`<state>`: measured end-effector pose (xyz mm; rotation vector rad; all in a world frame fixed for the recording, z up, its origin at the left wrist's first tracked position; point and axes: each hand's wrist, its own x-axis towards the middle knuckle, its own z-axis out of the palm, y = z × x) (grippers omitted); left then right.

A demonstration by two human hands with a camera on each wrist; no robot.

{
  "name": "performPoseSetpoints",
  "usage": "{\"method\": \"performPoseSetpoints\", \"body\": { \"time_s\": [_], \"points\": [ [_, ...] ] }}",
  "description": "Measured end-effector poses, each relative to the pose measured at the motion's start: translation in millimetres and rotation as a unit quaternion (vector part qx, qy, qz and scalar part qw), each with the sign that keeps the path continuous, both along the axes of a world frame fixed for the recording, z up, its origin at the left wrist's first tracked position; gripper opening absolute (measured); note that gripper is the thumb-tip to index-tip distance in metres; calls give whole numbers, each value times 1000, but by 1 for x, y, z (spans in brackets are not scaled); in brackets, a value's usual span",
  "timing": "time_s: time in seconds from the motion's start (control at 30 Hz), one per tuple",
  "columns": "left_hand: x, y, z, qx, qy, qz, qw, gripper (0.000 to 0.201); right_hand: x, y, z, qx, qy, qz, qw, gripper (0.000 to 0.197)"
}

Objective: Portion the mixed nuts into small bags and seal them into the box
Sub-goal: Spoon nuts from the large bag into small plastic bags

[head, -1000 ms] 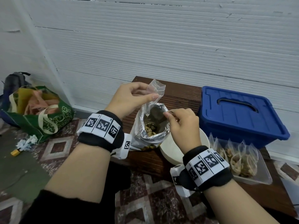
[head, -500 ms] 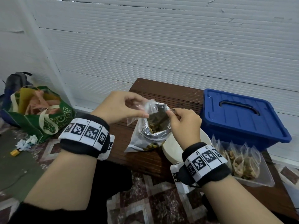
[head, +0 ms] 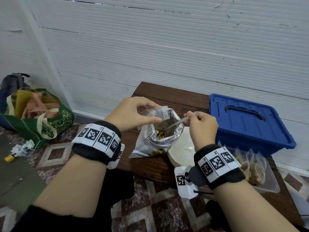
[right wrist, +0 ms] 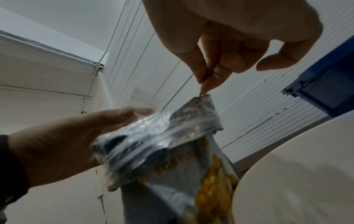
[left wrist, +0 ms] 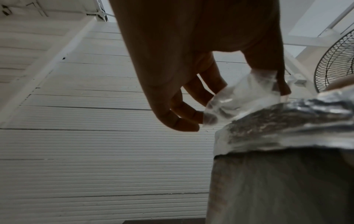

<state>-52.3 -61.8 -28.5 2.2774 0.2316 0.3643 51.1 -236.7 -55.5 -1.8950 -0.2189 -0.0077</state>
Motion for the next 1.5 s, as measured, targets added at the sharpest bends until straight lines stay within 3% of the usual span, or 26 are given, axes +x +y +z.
{"method": "performPoseSetpoints", "body": {
  "time_s": [0.17,0.4,0.5,0.97,1.5],
  "points": [
    [2,2,-4,3,31,3,999,57,12,-12,11,20,8,-37,999,31],
    [3,4,-2,5,49,14,999,56,30,-32,29,42,-22,-68,997,35],
    [4,4,-1,11,56,18,998,45,36,-38,37,44,-40,-75,995,37],
    [7,0,3,64,63,15,996,43,38,-30,49,34,-37,-21,999,39],
    [18,-14,3,135,49,33,989,54,37,-13,53,45,-31,5,998,36]
  ]
}}
